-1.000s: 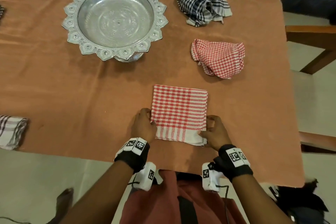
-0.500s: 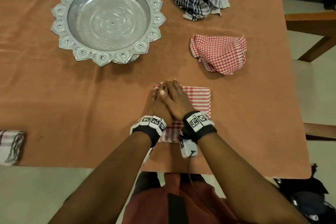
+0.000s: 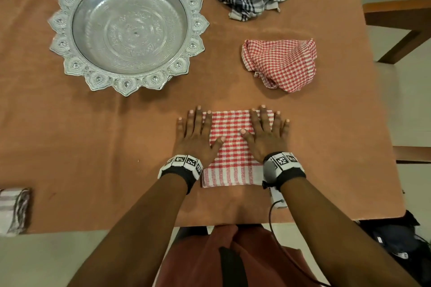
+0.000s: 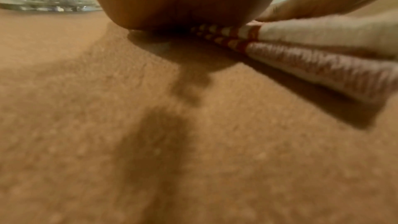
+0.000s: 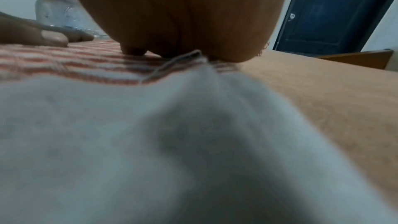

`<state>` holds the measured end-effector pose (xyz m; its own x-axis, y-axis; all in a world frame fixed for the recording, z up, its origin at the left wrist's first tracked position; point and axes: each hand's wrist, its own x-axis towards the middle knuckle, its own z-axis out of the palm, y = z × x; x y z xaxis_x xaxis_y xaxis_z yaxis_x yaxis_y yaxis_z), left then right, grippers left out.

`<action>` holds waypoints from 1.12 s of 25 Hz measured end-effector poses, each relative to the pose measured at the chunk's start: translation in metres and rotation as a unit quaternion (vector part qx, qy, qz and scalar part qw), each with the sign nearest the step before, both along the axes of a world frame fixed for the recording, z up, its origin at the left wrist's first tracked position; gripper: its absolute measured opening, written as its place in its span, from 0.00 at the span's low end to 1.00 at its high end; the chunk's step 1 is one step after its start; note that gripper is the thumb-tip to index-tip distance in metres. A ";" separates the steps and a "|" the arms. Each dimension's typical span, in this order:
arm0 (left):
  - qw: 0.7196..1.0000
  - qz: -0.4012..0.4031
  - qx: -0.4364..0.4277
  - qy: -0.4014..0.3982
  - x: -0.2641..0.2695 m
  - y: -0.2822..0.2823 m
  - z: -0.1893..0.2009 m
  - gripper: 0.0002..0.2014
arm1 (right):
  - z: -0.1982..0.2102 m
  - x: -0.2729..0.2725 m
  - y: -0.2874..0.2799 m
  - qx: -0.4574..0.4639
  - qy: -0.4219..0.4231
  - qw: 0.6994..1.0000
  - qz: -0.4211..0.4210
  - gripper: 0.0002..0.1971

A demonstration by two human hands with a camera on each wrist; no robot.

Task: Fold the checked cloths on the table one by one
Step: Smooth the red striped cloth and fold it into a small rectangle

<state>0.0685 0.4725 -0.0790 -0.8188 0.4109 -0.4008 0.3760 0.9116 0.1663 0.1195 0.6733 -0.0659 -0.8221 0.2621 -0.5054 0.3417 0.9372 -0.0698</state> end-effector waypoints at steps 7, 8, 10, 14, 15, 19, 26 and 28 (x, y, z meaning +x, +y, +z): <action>1.000 -0.007 0.013 0.019 0.004 0.003 0.016 0.38 | 0.019 -0.006 0.000 -0.036 0.003 0.999 -0.024 0.37; 0.998 -0.012 0.043 0.037 0.011 0.006 0.023 0.36 | 0.027 -0.004 -0.006 -0.056 0.046 0.997 -0.028 0.37; 0.994 -0.020 0.102 0.038 0.036 0.018 0.036 0.34 | 0.039 0.009 -0.030 -0.157 0.135 0.978 -0.028 0.40; 0.997 -0.030 0.056 -0.048 0.075 0.024 0.022 0.43 | 0.016 0.042 -0.077 -0.239 0.083 0.967 -0.037 0.41; 0.998 -0.042 0.033 -0.042 0.079 0.021 0.014 0.42 | 0.006 0.046 -0.080 -0.184 0.059 0.981 -0.010 0.41; 0.999 -0.021 0.036 0.003 0.083 0.012 -0.002 0.35 | -0.008 0.064 -0.047 -0.083 0.055 0.994 0.051 0.39; 0.999 0.017 0.029 0.033 0.080 0.007 -0.001 0.41 | -0.006 0.090 -0.007 -0.022 0.021 0.999 -0.036 0.36; 0.999 0.020 0.024 0.024 0.070 0.007 0.007 0.37 | 0.004 0.085 -0.003 -0.034 0.003 0.999 -0.036 0.36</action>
<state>0.1386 0.4800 -0.0722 -0.8525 0.3958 -0.3414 0.3487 0.9172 0.1927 0.2042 0.6699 -0.0617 -0.8056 0.2854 -0.5192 0.4067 0.9036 -0.1343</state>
